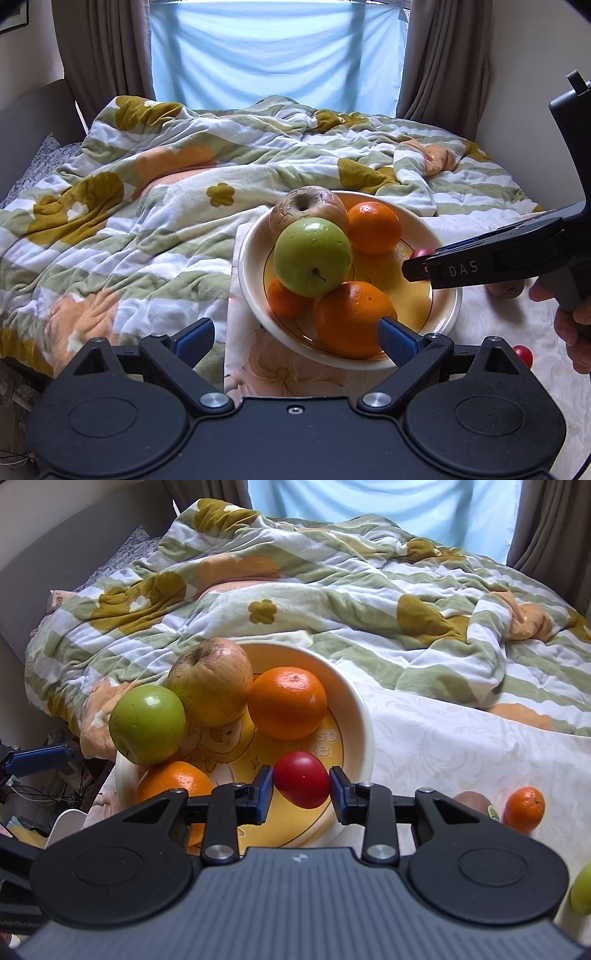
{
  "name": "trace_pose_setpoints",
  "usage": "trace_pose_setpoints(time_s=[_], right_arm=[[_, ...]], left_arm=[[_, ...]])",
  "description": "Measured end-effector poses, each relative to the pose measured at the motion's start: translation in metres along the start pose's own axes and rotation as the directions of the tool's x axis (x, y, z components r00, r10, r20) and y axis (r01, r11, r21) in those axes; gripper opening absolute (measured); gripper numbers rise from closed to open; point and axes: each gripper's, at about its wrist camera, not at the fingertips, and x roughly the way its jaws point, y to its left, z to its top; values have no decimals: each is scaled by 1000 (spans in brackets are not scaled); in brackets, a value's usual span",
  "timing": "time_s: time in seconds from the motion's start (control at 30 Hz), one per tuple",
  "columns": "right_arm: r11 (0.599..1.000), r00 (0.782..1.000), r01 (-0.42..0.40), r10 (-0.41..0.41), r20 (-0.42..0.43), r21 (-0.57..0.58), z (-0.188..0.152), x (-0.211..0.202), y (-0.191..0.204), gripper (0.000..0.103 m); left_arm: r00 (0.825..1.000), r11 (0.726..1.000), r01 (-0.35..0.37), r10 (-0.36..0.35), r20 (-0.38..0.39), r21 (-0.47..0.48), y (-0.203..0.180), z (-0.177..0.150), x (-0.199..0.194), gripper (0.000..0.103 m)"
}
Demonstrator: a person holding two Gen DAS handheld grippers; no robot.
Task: Organize fruits
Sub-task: 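Release the green apple into the bowl with the left tool while the right tool releases the tomato, then withdraw both tools from the bowl toward the kiwi and tangerine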
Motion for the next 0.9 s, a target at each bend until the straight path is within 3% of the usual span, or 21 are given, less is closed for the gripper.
trace_pose_setpoints(time_s=[0.03, 0.17, 0.2, 0.6, 0.9], right_arm=[[1000, 1000, 0, 0, 5, -4, -1, 0, 1, 54], [1000, 999, 18, -18, 32, 8, -3, -7, 2, 98], [999, 999, 32, -32, 44, 14, -4, -9, 1, 103], [996, 994, 56, -62, 89, 66, -14, -44, -13, 103], [996, 987, 73, -79, 142, 41, -44, -98, -27, 103]], left_arm=[[1000, 1000, 0, 0, 0, 2, 0, 0, 0, 97], [1000, 1000, 1, -1, 0, 6, -1, -1, -2, 97], [1000, 1000, 1, -1, 2, 6, -1, -1, -3, 97], [1000, 1000, -20, 20, 21, 0, -10, -3, -26, 97], [993, 994, -102, 104, 62, -25, -38, -12, -69, 97]])
